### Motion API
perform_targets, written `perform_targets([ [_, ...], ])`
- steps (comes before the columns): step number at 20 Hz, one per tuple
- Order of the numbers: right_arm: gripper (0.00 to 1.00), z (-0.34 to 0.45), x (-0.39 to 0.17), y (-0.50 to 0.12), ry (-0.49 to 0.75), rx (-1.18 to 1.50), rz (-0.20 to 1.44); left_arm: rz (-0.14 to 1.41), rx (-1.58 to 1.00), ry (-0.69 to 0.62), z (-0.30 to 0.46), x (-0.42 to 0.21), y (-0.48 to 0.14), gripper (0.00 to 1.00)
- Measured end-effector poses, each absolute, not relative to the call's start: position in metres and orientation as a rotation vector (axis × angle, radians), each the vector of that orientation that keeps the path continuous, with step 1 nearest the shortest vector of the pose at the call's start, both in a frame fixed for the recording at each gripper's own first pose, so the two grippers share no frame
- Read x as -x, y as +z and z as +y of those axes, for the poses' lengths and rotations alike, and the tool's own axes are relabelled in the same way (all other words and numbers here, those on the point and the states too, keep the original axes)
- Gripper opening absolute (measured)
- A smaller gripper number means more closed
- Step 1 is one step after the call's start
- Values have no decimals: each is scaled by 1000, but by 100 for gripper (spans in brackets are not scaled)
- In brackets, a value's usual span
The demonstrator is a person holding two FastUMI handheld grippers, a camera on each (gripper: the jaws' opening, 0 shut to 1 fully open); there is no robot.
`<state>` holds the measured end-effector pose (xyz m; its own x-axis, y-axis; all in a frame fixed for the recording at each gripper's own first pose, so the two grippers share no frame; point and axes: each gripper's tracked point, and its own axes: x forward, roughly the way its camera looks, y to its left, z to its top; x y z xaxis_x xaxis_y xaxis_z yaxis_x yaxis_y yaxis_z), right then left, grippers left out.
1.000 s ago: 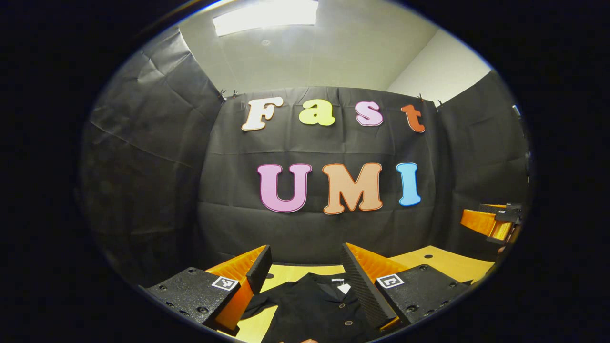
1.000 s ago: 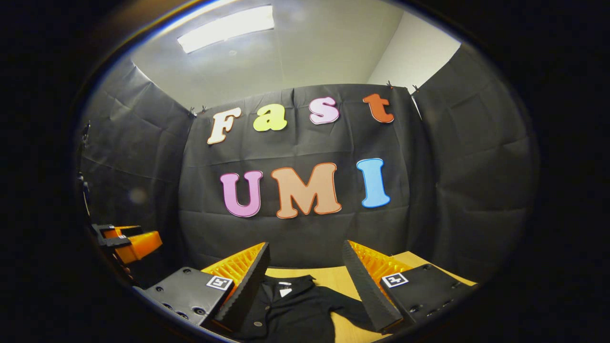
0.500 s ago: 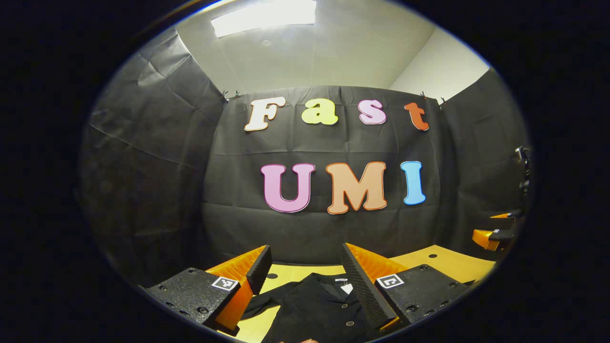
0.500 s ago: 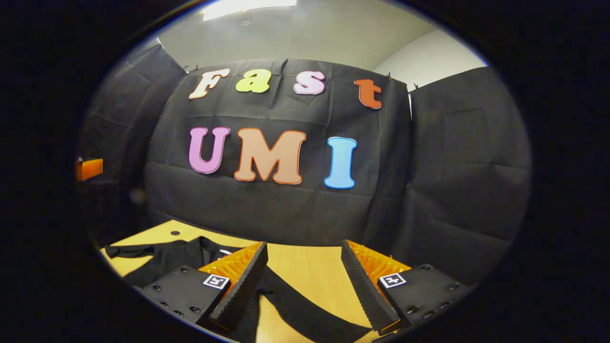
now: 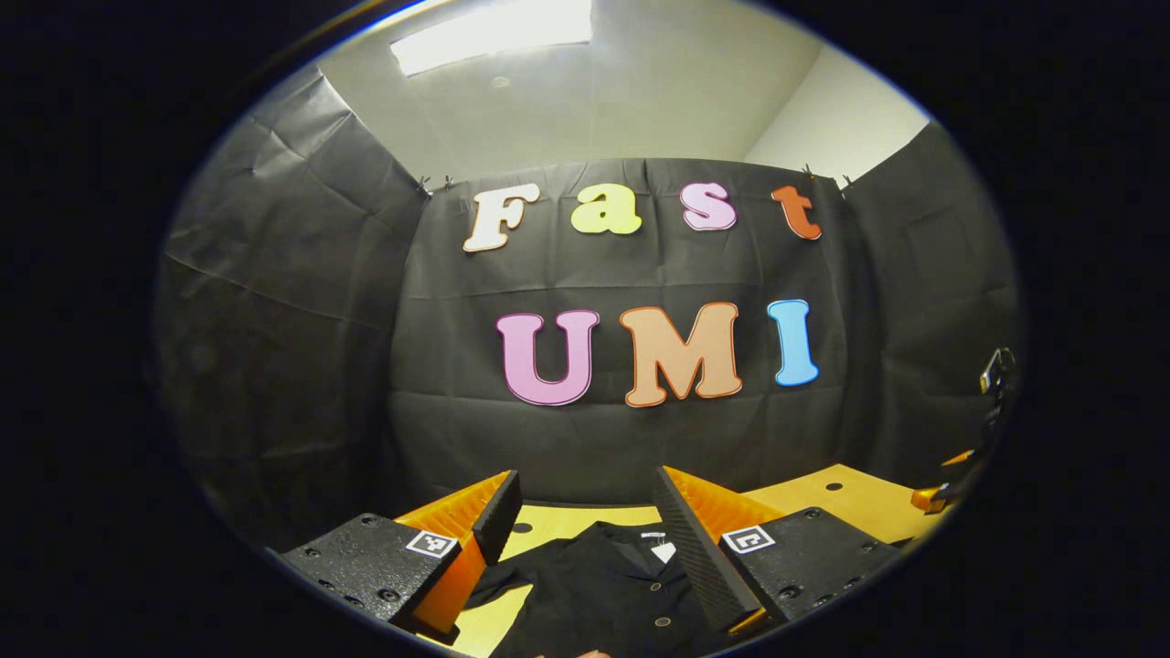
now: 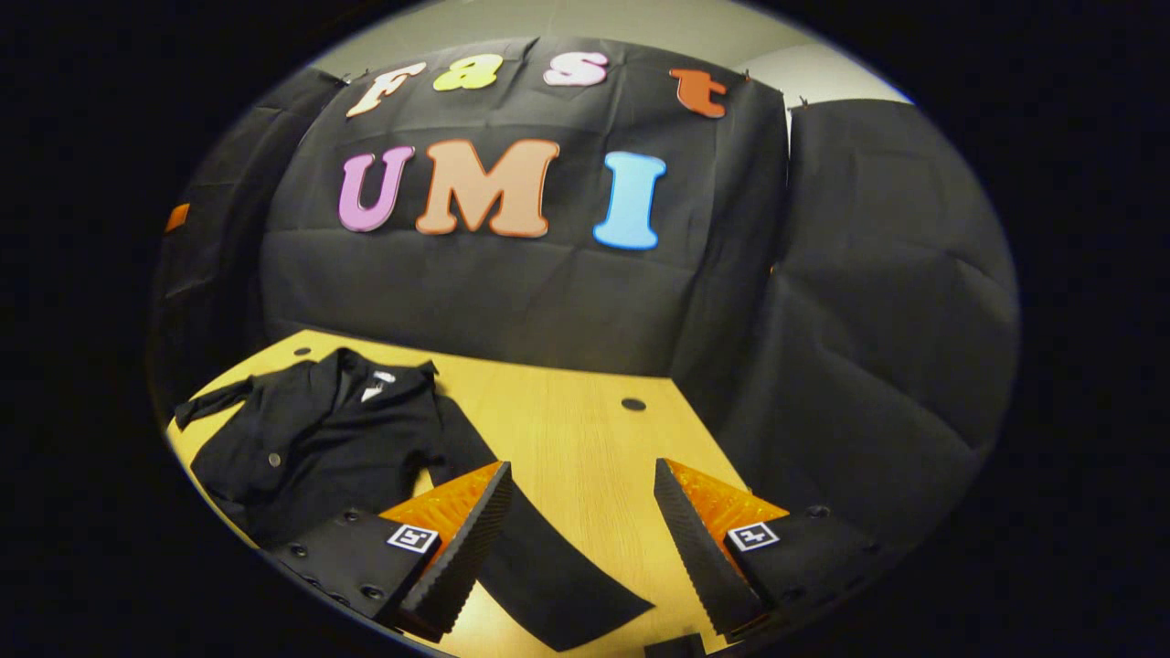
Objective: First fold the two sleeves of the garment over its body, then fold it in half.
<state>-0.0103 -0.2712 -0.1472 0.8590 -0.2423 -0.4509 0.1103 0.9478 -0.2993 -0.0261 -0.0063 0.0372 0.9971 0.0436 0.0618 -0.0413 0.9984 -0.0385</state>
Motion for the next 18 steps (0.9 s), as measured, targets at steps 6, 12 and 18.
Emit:
perform_targets([
  [6, 100, -303, 45, -229, -89, 305, 813, -36, 19, 54, -24, 20, 32, 93],
  [12, 100, -326, 56, -279, -25, 359, 1034, -20, 0, 76, -35, 21, 27, 89],
  [18, 99, -331, 70, -299, 22, 285, 1175, 2, -14, 105, -39, 21, 20, 89],
])
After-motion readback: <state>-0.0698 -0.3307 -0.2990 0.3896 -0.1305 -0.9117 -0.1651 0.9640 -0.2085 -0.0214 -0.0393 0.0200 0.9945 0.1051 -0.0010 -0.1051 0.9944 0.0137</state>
